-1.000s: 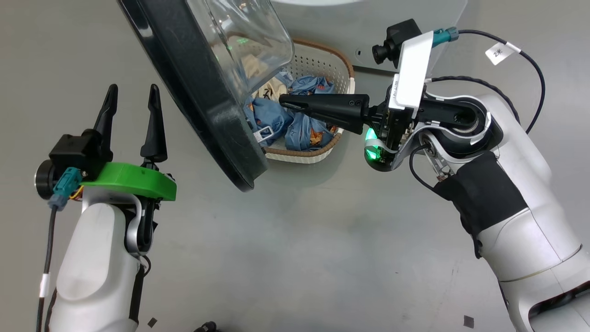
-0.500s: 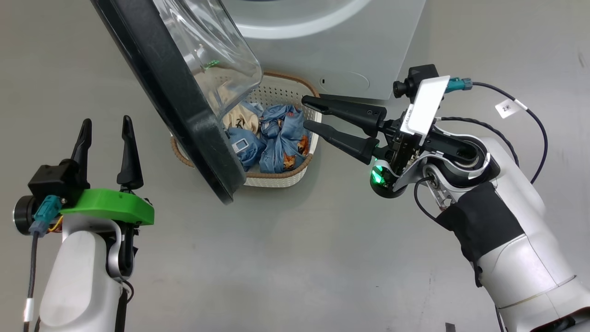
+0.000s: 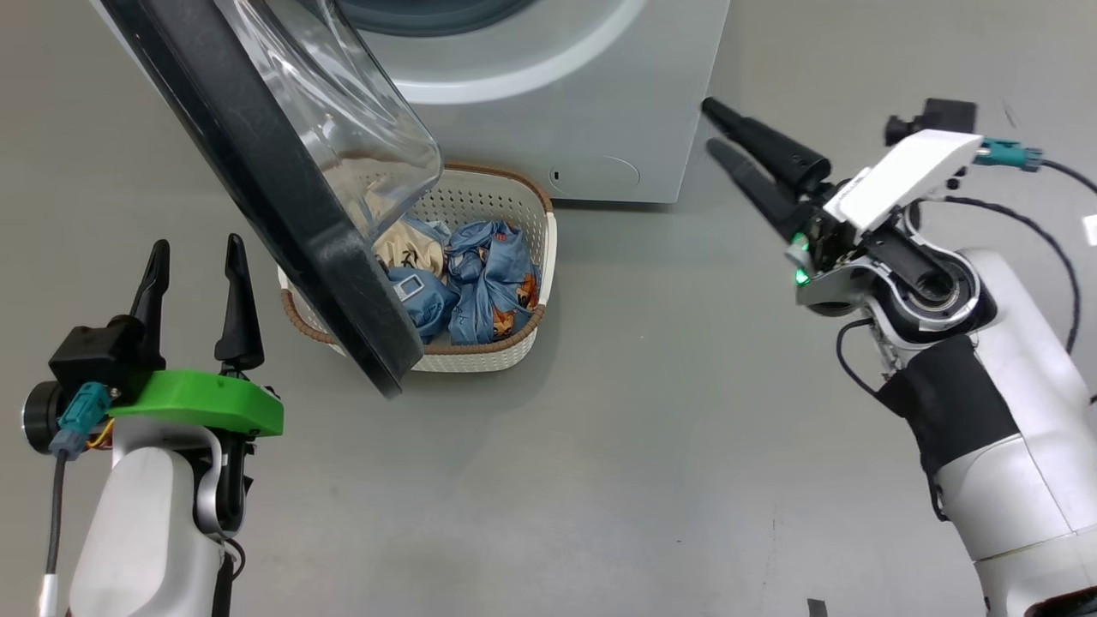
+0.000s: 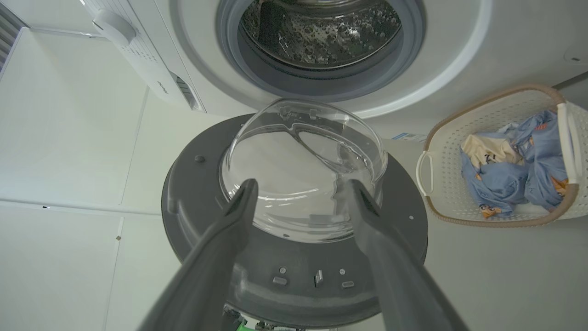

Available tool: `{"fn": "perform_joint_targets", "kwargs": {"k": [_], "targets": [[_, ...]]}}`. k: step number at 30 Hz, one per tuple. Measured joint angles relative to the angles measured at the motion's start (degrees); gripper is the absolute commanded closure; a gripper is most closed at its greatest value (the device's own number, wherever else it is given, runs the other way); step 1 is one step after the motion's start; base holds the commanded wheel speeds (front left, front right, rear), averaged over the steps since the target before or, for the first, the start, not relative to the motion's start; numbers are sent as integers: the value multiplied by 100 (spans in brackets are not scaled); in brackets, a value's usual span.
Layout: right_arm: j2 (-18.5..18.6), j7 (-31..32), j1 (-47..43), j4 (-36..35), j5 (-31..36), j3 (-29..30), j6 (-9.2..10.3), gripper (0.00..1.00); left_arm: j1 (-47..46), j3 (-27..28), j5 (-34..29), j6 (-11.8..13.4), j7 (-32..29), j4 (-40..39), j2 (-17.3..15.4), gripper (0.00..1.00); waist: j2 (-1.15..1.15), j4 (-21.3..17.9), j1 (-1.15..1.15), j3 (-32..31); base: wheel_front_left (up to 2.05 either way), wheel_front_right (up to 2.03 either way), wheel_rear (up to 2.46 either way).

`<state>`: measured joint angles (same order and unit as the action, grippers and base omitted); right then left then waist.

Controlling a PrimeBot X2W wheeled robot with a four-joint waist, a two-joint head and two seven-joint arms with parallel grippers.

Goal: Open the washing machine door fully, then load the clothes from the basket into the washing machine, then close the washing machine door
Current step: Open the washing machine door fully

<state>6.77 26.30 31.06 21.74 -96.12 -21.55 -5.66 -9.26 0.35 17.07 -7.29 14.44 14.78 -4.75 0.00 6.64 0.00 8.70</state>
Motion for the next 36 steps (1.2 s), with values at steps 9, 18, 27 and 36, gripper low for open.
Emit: {"fn": "perform_joint_targets", "kwargs": {"k": [9, 18, 27, 36], "targets": [[427, -1600, 159, 8, 1607, 154, -85, 0, -1, 1, -18, 0, 0, -56, -2, 0, 0, -70, 0, 12, 0, 0, 0], [850, -3134, 210, 60, 3281, -41, -86, 0, 1, 33, -41, 0, 0, -81, -1, 0, 0, -101, 0, 11, 0, 0, 0], [1211, -4090, 249, 136, 4767, -613, -70, 0, 10, 107, -42, 0, 0, -98, 7, 0, 0, -111, 0, -40, 0, 0, 0], [1222, -4095, -81, 199, 5294, -669, 183, 0, 190, 330, -92, 0, 0, -149, 4, 0, 0, -197, 0, -130, 0, 0, 0]]}}
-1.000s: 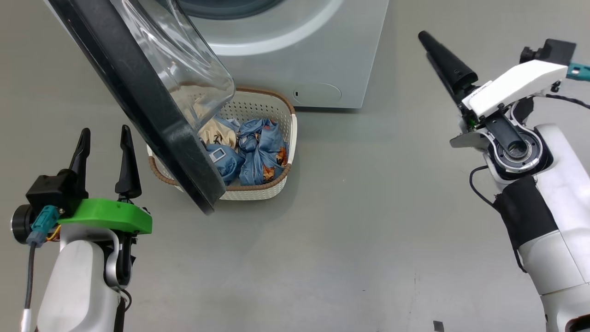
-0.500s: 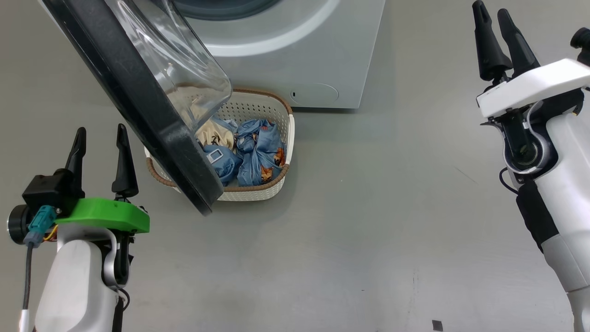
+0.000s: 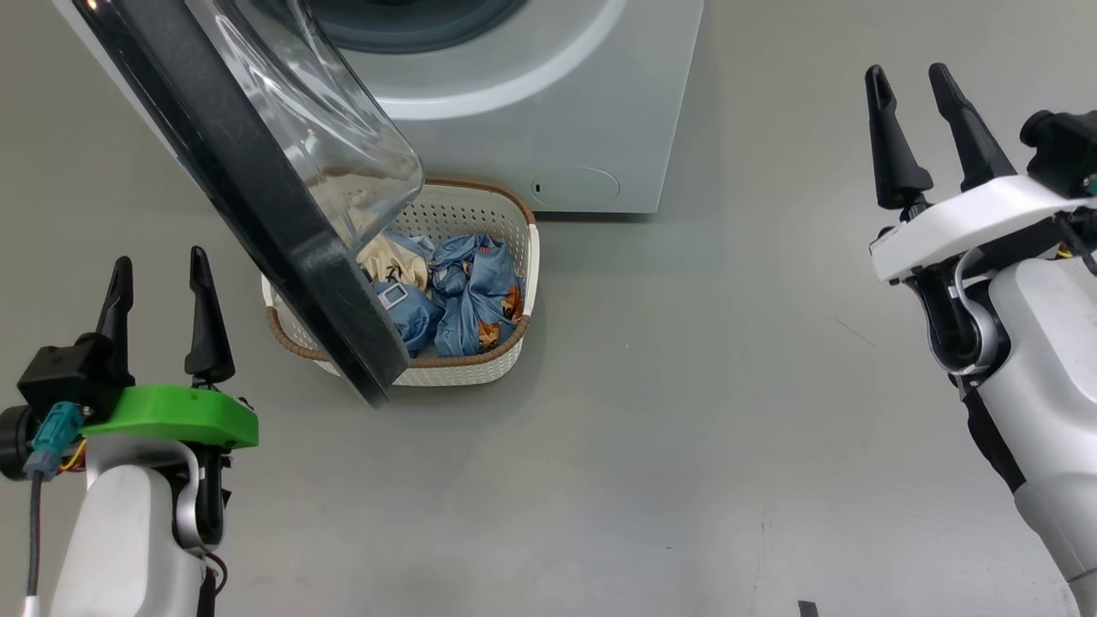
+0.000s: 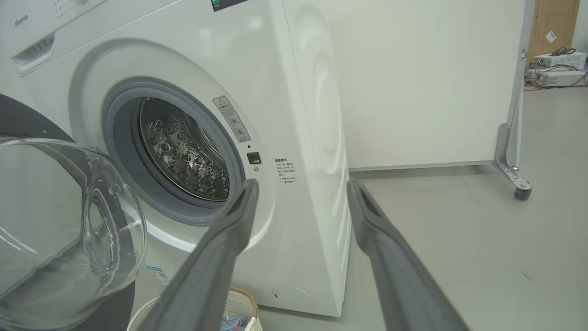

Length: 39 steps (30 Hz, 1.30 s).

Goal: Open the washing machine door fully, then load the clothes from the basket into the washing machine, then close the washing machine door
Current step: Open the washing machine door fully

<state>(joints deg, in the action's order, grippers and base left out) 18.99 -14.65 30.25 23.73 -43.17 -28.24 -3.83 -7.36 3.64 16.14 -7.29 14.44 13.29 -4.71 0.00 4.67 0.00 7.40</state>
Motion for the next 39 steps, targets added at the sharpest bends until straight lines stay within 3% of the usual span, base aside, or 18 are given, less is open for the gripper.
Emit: {"fn": "perform_joint_targets", "kwargs": {"k": [5, 16, 39], "targets": [[159, 0, -249, -19, 342, 152, 257, 0, 40, -8, -1, 0, 0, -43, 4, 0, 0, -57, 0, -41, 0, 0, 0], [97, 0, -926, -561, 814, 715, 549, 0, 163, 32, -9, 0, 0, -88, 7, 0, 0, -153, 0, -68, 0, 0, 0], [-137, 0, -2512, -1273, 1610, 1212, 704, 0, 443, 46, -76, 0, 0, -269, 64, 0, 0, -219, 0, -132, 0, 0, 0]]}}
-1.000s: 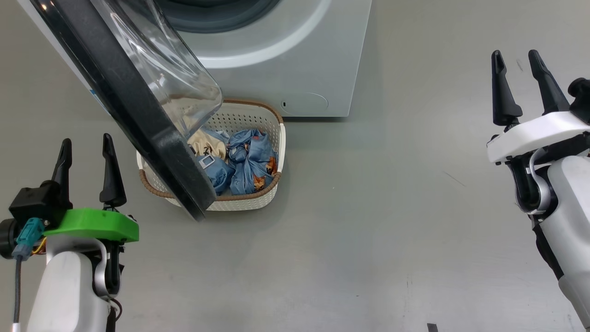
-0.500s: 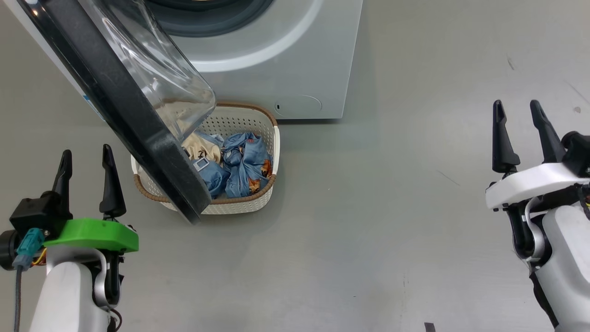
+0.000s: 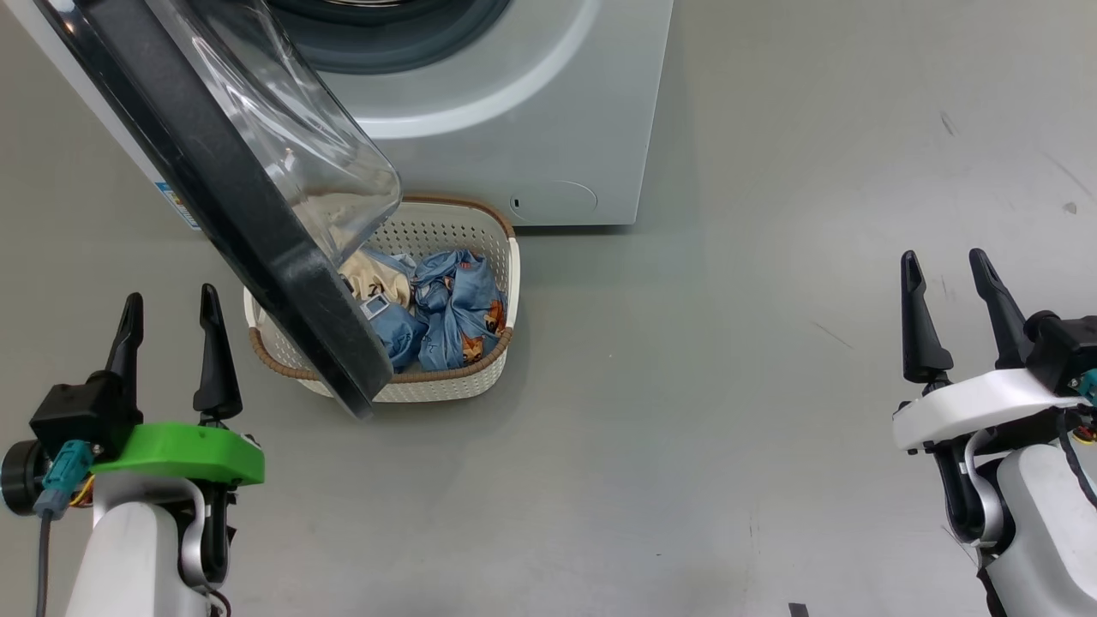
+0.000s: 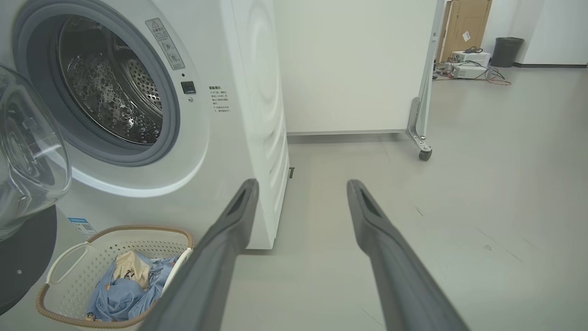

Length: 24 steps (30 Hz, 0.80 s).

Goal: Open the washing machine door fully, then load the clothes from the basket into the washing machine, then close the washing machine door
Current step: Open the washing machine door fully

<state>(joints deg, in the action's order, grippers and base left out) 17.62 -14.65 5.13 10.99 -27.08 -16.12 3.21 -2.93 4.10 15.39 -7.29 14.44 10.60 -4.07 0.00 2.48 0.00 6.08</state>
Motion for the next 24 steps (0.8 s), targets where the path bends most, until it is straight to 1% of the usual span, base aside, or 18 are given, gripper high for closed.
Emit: {"fn": "perform_joint_targets", "kwargs": {"k": [7, 24], "targets": [[-125, 0, -219, -135, 224, 11, -4, 0, 129, 57, -24, 0, 0, -26, 42, 0, 0, -10, 0, -47, 0, 0, 0], [-326, 0, -540, -202, 411, 163, -23, 0, 357, -44, -127, 0, 0, -48, 74, 0, 0, 10, 0, -170, 0, 0, 0]]}}
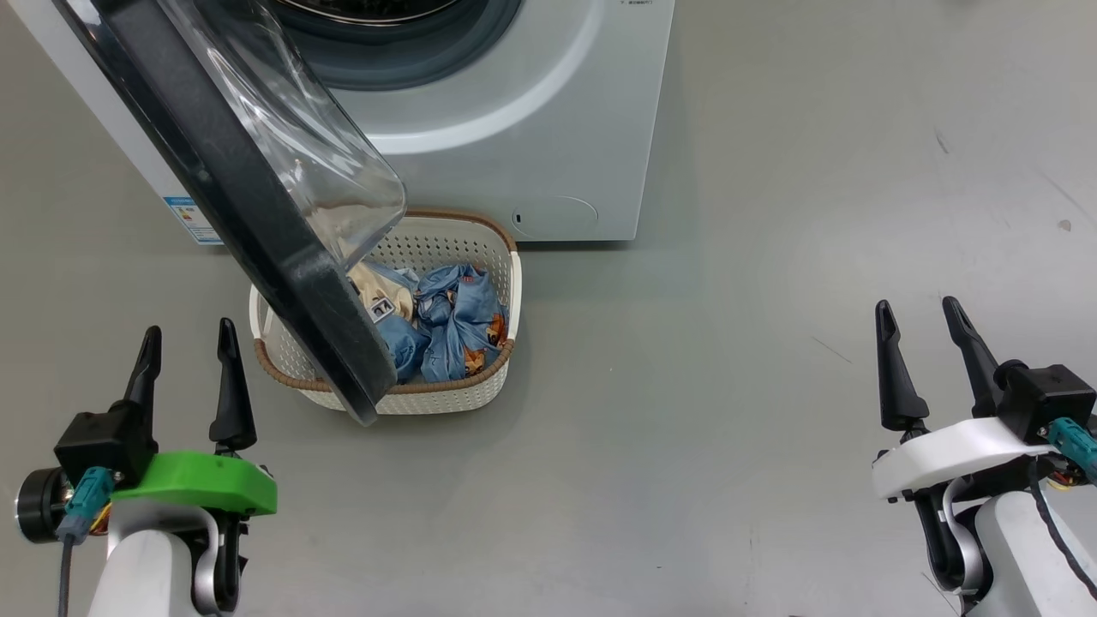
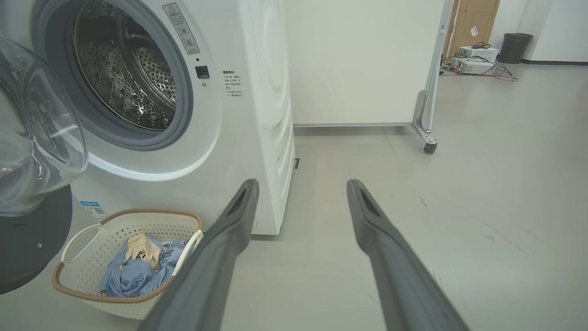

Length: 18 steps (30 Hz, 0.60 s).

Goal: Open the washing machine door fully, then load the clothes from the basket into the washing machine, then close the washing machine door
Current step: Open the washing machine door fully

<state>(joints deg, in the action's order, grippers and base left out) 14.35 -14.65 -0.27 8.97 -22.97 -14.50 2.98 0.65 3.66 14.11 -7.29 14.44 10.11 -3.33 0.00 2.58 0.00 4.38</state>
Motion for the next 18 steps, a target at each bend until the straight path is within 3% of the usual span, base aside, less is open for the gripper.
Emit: {"fn": "perform_joint_targets", "kwargs": {"k": [18], "targets": [[-169, 0, -149, -12, 153, 186, -133, 0, 53, -43, -2, 0, 0, -18, 11, 0, 0, 32, 0, -49, 0, 0, 0]]}}
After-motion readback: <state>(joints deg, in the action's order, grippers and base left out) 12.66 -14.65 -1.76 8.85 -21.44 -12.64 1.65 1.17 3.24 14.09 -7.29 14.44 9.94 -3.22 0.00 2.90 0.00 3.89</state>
